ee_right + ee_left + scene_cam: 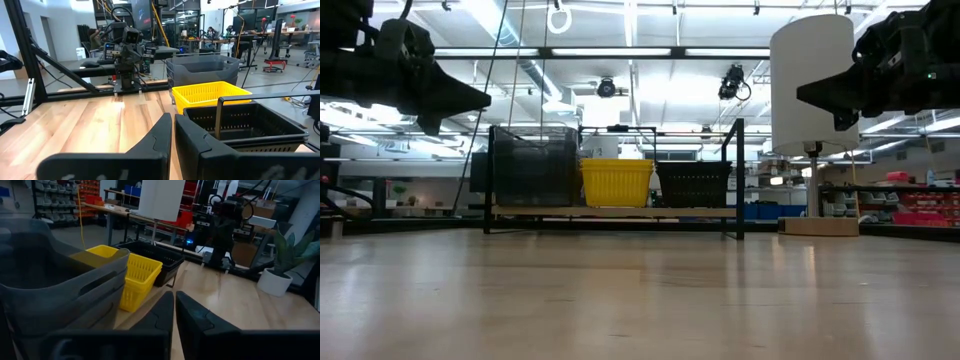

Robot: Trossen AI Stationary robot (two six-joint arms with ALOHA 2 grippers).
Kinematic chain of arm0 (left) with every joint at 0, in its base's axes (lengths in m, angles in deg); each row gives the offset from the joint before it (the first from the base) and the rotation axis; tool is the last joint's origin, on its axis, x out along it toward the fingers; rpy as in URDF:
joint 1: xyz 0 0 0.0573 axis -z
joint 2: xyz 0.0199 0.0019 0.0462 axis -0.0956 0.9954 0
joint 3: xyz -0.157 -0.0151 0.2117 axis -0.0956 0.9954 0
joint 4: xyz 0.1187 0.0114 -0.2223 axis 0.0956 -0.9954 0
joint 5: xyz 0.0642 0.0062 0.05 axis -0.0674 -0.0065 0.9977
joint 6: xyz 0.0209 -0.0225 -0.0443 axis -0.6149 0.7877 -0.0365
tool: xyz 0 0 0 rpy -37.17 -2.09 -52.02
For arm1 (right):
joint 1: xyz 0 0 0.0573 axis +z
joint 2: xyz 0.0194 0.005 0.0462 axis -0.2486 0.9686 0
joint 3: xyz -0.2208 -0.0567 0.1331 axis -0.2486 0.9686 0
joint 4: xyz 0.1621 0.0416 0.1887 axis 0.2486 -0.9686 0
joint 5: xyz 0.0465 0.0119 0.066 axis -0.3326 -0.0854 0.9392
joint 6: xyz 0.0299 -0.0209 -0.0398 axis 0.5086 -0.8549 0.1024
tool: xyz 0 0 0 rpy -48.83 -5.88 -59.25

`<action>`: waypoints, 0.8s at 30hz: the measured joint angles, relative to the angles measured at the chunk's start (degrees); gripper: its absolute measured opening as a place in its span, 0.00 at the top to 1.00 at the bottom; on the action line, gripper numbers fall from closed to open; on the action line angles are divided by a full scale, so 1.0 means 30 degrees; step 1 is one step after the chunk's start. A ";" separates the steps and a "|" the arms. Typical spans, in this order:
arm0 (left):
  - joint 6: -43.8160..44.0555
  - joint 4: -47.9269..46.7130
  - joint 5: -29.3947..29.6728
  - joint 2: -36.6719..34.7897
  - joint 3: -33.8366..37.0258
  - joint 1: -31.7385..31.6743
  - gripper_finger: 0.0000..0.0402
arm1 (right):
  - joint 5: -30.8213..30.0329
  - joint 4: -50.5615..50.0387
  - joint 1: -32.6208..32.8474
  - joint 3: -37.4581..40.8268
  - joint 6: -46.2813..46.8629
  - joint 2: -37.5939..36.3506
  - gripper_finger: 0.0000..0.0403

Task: Stack baskets on shelf by color
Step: Return to Home Position

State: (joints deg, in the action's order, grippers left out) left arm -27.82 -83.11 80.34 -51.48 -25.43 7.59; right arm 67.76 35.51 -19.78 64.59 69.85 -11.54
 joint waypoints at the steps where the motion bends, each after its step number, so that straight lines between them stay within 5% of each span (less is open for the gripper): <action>1: -0.0007 0.0005 0.0000 0.0000 0.0000 0.0001 0.94 | 0.0000 0.0000 0.0000 0.0000 0.0000 0.0000 0.93; 24: -0.0057 0.0025 0.0000 0.0000 0.0000 0.0001 0.93 | 0.0004 -0.0007 0.0000 0.0000 -0.0007 0.0000 0.93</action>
State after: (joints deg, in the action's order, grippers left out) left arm -27.99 -83.03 80.34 -51.48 -25.43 7.59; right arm 67.77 35.49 -19.78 64.59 69.83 -11.54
